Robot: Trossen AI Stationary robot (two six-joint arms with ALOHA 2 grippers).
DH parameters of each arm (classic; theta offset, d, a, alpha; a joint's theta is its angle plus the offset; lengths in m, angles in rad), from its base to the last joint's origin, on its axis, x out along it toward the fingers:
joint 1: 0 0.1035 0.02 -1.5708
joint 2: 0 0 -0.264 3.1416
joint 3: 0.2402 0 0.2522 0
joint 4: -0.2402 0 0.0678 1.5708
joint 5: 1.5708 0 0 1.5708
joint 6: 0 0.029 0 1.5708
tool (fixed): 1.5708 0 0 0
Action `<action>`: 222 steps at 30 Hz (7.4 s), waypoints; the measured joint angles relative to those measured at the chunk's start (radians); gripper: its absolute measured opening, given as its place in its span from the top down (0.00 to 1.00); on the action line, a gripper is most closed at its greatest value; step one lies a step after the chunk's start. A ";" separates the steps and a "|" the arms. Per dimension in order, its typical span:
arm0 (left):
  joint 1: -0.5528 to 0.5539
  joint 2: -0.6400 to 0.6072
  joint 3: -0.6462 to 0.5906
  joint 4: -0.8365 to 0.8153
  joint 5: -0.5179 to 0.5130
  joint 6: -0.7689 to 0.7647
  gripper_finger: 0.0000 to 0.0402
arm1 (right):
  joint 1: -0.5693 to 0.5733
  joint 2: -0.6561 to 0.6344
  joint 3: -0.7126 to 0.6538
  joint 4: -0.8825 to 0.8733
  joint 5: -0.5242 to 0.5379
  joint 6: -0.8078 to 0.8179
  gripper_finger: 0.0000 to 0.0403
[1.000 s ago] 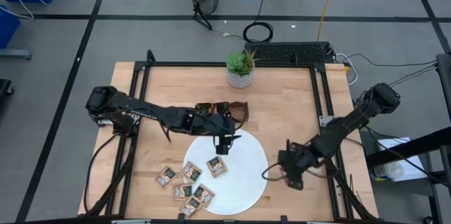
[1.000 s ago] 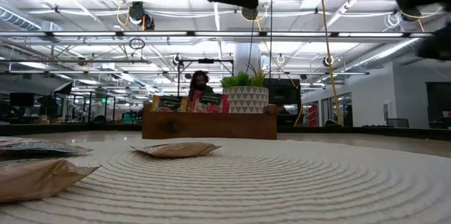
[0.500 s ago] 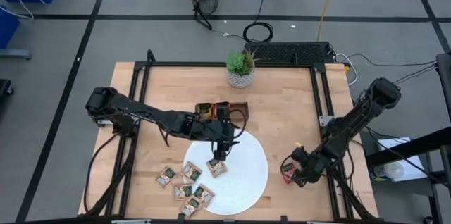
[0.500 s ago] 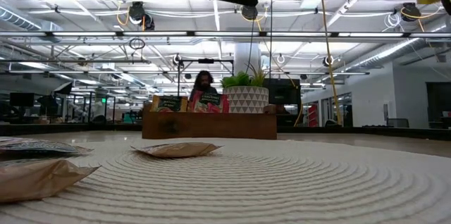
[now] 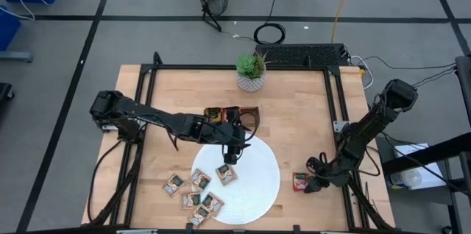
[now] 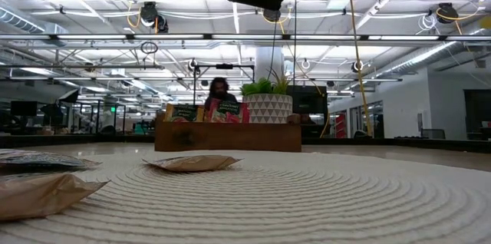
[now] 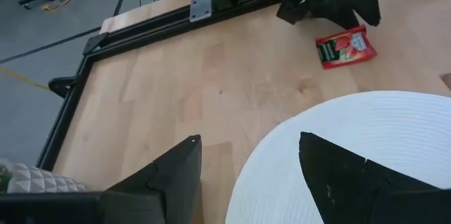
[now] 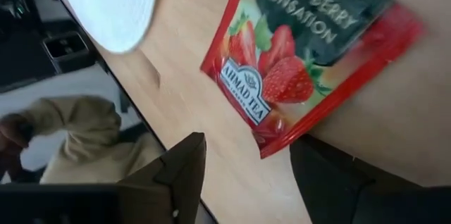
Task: Pick & Place Tea
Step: Put the strawberry tea bag into the wooden organizer, then put the vanilla tea bag into the wooden organizer
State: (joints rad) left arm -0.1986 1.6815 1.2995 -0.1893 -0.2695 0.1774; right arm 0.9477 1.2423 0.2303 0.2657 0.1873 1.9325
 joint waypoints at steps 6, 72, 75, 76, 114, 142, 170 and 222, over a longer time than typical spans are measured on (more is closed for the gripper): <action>0.001 0.001 -0.001 0.001 0.001 -0.019 0.40 | 0.004 0.001 -0.012 -0.008 0.109 -0.015 0.55; 0.009 0.002 -0.062 0.132 -0.045 -0.204 0.40 | -0.556 0.024 0.180 0.405 0.480 -1.942 1.00; 0.009 0.002 -0.062 0.132 -0.045 -0.204 0.40 | -0.593 0.030 0.180 0.469 0.396 -1.980 1.00; 0.009 0.002 -0.062 0.132 -0.045 -0.204 0.40 | -0.603 0.033 0.180 0.483 0.375 -1.989 1.00; 0.055 -0.032 -0.061 -0.061 -0.165 -0.096 0.99 | -0.632 0.081 0.182 0.557 0.280 -1.997 0.99; 0.247 0.114 -0.064 -0.278 0.004 -0.165 1.00 | -0.632 0.081 0.181 0.545 0.280 -1.969 0.98; 0.215 0.153 -0.064 -0.305 -0.064 -0.239 0.74 | -0.632 0.081 0.181 0.544 0.279 -1.969 0.98; -0.171 -0.423 -0.329 -0.052 -0.285 -0.123 0.48 | -0.619 -0.883 0.130 -0.115 0.483 -2.190 0.98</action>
State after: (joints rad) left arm -0.3701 1.2586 0.9709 -0.2409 -0.5549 0.0547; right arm 0.3287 0.3595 0.3601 0.1503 0.6705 -0.2575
